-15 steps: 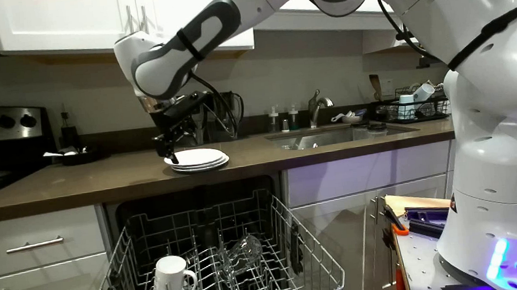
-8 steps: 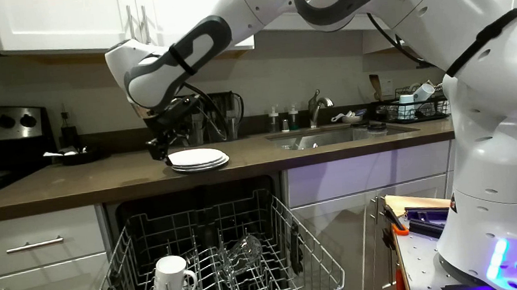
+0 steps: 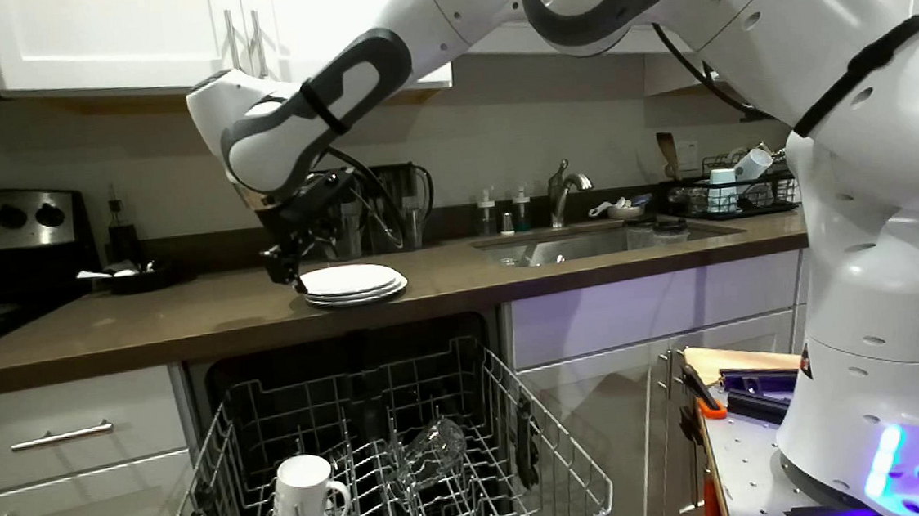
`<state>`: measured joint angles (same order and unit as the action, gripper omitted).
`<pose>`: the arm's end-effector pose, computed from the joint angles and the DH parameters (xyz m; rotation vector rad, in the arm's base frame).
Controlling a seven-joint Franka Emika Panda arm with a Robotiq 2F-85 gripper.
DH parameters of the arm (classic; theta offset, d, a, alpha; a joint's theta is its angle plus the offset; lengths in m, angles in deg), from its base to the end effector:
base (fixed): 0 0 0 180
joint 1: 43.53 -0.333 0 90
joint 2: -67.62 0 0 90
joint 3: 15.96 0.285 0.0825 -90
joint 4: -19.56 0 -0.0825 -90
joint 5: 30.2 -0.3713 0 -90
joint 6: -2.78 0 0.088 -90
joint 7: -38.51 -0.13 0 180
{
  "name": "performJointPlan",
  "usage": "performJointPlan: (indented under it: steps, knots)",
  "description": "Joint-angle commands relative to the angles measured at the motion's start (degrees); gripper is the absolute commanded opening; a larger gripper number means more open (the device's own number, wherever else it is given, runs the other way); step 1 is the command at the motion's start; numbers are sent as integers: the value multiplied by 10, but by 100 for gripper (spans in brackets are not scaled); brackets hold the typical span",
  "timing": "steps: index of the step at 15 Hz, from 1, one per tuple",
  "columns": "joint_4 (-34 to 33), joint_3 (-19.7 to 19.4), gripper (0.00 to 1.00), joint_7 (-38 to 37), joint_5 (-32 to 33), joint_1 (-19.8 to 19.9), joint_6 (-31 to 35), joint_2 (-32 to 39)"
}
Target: Remove the topmost plate from the stack on the counter and put it inside the dishwasher
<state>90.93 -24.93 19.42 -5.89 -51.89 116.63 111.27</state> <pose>0.7175 -0.0168 0.2833 2.6453 -0.1634 0.0901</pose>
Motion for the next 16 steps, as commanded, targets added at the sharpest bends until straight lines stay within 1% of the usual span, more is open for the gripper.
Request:
performJointPlan:
  steps: [1,4,6,9,12,16]
  knots:
    - [-10,-17,100,-18,32,-24,1,9]
    - [-15,-21,100,-24,56,-42,0,15]
    - [-25,-35,100,-43,88,-60,-3,30]
    - [-53,-58,100,-77,139,-78,-39,62]
    - [-77,-61,100,-93,159,-80,-93,85]
    - [-105,-48,100,-75,157,-73,-150,101]
